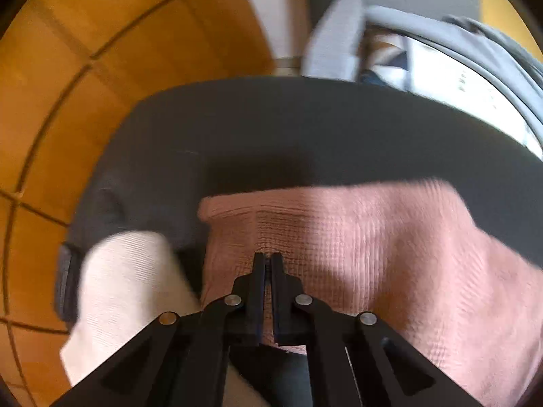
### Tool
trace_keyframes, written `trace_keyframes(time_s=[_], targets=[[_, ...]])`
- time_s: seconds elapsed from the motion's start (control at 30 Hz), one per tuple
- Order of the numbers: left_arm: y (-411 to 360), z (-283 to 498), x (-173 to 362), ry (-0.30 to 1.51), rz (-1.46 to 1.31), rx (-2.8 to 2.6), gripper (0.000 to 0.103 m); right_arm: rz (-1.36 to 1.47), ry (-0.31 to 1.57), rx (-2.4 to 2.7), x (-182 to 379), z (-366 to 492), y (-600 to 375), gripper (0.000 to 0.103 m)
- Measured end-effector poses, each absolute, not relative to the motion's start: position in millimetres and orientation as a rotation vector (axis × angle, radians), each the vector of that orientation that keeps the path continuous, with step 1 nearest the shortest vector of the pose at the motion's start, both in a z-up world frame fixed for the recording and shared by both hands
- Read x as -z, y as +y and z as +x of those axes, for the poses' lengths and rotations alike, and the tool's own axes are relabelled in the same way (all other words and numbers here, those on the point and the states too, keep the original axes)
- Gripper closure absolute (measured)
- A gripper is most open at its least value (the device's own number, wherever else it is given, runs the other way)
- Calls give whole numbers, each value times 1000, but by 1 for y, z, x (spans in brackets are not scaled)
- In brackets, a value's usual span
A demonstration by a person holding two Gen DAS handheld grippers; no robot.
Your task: Fold clothes
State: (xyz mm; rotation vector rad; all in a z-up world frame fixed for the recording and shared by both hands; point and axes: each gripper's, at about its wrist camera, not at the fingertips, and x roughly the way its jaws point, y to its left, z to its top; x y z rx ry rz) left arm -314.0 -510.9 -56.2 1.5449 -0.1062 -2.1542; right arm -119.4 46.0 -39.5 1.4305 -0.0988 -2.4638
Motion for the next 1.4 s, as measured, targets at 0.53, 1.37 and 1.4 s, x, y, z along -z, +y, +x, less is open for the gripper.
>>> trace_keyframes(time_s=[0.53, 1.37, 1.4], targets=[[-494, -294, -3, -117, 1262, 2214, 95, 1419, -126, 2467, 38, -119, 48, 34], [-196, -286, 36, -89, 1641, 2894, 65, 1423, 394, 2469, 39, -318, 98, 34], [-194, -288, 41, -85, 1627, 2895, 62, 1428, 305, 2458, 40, -321, 104, 42]])
